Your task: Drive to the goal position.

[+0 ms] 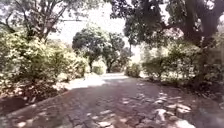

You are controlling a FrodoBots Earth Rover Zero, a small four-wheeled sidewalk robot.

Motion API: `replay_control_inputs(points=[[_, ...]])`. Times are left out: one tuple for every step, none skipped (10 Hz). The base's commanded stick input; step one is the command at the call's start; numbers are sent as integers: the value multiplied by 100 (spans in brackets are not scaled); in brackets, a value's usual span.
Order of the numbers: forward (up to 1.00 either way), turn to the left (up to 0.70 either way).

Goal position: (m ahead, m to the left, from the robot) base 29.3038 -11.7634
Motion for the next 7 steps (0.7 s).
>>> replay_control_inputs(points=[[70,0],[70,0],[70,0],[70,0],[70,0],[70,0],[70,0]])
